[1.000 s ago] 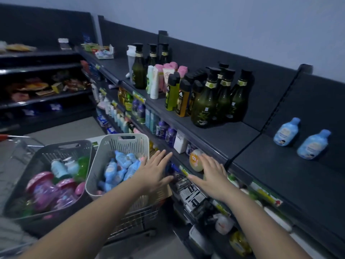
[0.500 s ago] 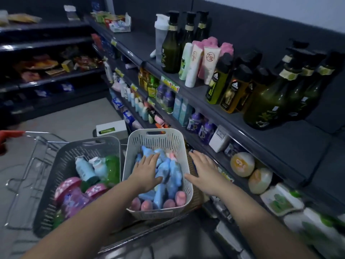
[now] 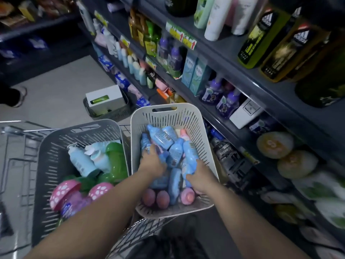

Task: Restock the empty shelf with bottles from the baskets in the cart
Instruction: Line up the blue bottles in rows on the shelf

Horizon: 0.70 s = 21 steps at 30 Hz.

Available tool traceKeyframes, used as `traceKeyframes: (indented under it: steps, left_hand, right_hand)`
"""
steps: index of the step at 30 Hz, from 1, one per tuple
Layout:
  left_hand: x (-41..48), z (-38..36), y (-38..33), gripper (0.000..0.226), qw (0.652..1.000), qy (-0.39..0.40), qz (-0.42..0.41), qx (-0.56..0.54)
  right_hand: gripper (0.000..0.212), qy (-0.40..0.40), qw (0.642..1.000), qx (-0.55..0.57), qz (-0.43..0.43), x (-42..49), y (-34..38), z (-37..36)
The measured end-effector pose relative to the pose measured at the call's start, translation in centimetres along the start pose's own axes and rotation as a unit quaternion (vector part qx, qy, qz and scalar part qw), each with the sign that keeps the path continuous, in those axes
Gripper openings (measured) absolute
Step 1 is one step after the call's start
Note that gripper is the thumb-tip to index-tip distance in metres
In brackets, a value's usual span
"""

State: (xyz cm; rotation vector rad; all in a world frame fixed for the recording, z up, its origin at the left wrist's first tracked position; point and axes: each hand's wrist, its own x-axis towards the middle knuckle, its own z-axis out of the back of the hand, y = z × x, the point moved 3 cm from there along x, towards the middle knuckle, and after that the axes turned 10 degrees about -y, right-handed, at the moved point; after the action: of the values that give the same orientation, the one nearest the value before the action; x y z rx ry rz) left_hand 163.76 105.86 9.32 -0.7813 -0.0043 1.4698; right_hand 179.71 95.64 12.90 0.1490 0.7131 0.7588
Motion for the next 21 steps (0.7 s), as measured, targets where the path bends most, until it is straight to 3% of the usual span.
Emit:
traceKeyframes:
  steps: [5, 9, 14, 21]
  left_hand:
    - [2.0, 0.4, 1.1, 0.076, 0.996, 0.014, 0.089, -0.013]
    - [2.0, -1.0, 1.2, 0.085, 0.996, -0.005, 0.085, 0.006]
    - [1.6, -1.9, 1.6, 0.09, 0.997, -0.008, 0.079, -0.021]
    - [1.6, -0.1, 1.2, 0.049, 0.982, -0.109, 0.052, -0.147]
  right_hand:
    - [0.063, 0.007, 0.993, 0.068, -0.094, 2.4, -0.6, -1.5]
    - [0.049, -0.04, 0.986, 0.098, -0.126, 3.5, -0.4, -2.8]
    - [0.049, -0.1, 0.989, 0.078, -0.078, 3.5, 0.1, -3.4]
    - [0.053, -0.15, 0.987, 0.021, 0.053, 4.9, 2.2, -0.7]
